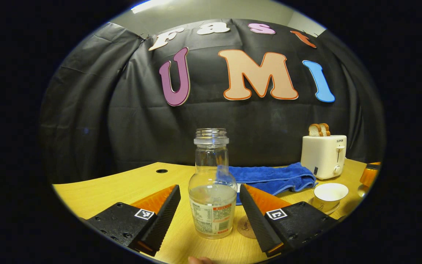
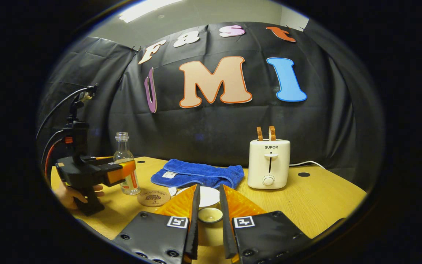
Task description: Open the teacup lid with one hand, grasp the water bottle and pour water into the teacup with the other hand; after pouring, place the water bottle on the coaster and then close the teacup lid.
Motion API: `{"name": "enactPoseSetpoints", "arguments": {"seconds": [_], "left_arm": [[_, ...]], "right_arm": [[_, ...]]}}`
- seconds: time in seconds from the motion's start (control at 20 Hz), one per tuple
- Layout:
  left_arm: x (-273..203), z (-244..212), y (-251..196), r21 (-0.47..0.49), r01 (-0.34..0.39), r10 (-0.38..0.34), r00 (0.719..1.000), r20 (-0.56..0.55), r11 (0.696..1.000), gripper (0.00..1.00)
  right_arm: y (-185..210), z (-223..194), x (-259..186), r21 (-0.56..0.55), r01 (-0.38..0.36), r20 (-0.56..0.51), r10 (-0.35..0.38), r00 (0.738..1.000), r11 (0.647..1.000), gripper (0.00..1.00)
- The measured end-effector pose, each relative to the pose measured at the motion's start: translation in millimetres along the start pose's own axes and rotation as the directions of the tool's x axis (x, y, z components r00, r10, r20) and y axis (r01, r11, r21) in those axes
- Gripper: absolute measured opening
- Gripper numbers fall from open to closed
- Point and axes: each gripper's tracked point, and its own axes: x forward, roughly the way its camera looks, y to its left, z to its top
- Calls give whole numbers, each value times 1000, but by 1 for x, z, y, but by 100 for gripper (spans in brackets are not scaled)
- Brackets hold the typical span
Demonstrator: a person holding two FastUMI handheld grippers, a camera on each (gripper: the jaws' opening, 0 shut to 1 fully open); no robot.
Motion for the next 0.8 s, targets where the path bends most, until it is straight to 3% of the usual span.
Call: {"name": "enactPoseSetpoints", "arguments": {"seconds": [0.35, 0.4, 0.5, 0.8], "left_arm": [[26, 0, -1, 1, 17, -17, 1000, 4, 1000, 94], [26, 1, 0, 1, 16, -16, 1000, -3, 1000, 93], [27, -1, 0, 1, 9, -9, 1000, -2, 1000, 74], [22, -4, -10, -7, 62, -63, 998, -22, 998, 73]], "right_arm": [[2, 0, -6, 1, -5, 1, 5, 1000, 1000, 31], [2, 0, -7, 1, -6, 1, 6, 1000, 1000, 31], [1, 1, -10, 1, -6, 1, 6, 1000, 1000, 31], [-6, 1, -26, 1, 0, -3, 0, 1000, 1000, 31]]}}
